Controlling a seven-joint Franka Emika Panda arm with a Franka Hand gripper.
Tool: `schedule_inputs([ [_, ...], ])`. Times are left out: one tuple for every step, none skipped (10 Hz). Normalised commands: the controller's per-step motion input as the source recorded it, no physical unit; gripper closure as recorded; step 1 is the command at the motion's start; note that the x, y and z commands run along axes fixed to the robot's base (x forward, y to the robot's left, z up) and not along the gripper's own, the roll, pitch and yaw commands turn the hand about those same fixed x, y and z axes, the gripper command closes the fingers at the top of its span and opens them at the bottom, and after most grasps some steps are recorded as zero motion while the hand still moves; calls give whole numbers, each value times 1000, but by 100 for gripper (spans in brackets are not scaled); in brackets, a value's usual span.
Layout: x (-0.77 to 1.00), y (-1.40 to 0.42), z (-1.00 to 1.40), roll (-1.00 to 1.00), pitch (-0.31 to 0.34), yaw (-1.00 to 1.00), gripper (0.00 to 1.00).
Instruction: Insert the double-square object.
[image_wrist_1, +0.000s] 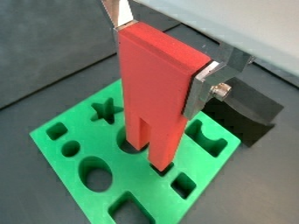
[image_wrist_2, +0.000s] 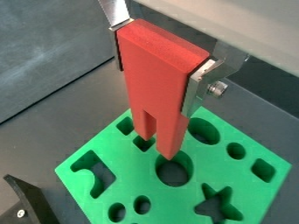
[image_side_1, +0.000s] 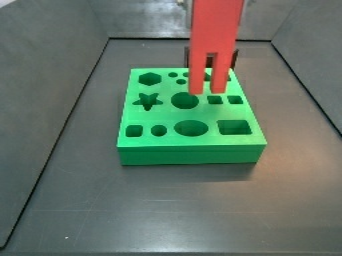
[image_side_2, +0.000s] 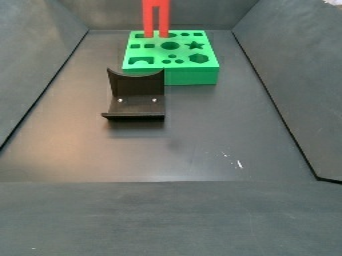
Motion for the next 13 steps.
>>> schedule_inputs([
  [529, 0, -283, 293, 157, 206, 100],
  [0, 40, -146, 186, 10, 40, 100],
  [0, 100, -143, 146, 23, 0, 100],
  [194, 0, -211, 49, 0, 9, 100],
  [766, 0, -280, 0, 0, 0, 100],
  [897, -20, -314, -16, 0, 0, 100],
  [1000, -143, -254, -23, 0, 0, 100],
  [1000, -171, -166, -59, 0, -11, 100],
  [1000, -74, -114, -120, -1, -131, 100],
  [569, 34, -229, 0, -11, -289, 100],
  [0, 191, -300, 100, 0, -14, 100],
  [-151, 246, -251, 33, 0, -26, 100],
  [-389, 277, -209, 14, 0, -37, 100],
])
